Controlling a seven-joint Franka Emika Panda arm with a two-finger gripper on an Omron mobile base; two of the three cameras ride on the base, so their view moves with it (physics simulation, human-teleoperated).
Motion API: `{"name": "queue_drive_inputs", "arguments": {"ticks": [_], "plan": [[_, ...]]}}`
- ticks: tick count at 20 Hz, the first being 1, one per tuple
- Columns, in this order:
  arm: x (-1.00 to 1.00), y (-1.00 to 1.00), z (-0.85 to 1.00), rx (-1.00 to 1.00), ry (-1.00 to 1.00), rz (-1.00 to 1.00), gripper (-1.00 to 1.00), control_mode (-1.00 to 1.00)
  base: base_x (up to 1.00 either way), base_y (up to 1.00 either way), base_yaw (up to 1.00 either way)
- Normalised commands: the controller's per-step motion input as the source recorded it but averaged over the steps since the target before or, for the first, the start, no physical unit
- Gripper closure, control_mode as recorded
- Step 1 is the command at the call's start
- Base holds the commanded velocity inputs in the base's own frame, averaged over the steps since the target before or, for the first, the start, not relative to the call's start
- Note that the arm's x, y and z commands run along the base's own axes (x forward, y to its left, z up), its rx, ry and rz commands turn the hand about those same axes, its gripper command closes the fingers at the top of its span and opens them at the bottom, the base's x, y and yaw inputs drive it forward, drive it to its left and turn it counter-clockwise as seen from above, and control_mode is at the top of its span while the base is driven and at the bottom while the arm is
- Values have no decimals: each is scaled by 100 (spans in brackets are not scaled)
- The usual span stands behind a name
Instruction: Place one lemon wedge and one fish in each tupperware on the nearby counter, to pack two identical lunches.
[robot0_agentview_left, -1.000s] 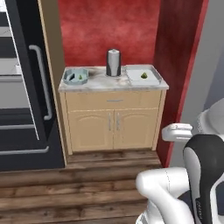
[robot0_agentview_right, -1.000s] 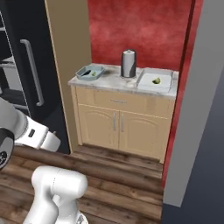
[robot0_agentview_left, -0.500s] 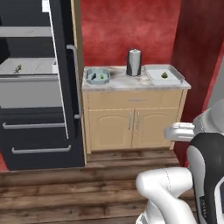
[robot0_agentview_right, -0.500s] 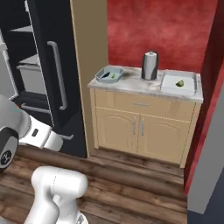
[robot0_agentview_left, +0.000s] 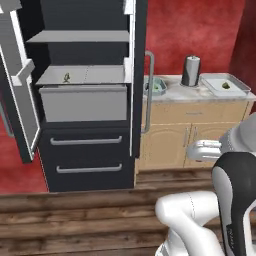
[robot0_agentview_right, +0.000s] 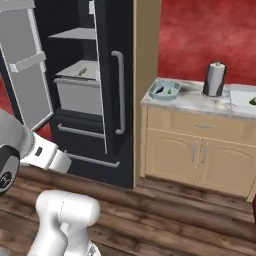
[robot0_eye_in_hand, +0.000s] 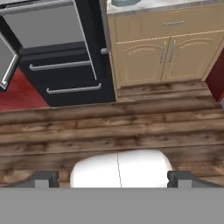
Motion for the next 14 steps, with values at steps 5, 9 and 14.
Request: {"name": "queue_drive_inputs", "arguments": {"ticks": [5, 9, 14], "plan": [[0, 0, 0, 0, 0, 0, -100, 100, 26, 100, 1], [0, 0, 0, 0, 0, 0, -100, 100, 54, 100, 1], [0, 0, 0, 0, 0, 0, -100, 100, 73, 84, 0]]}}
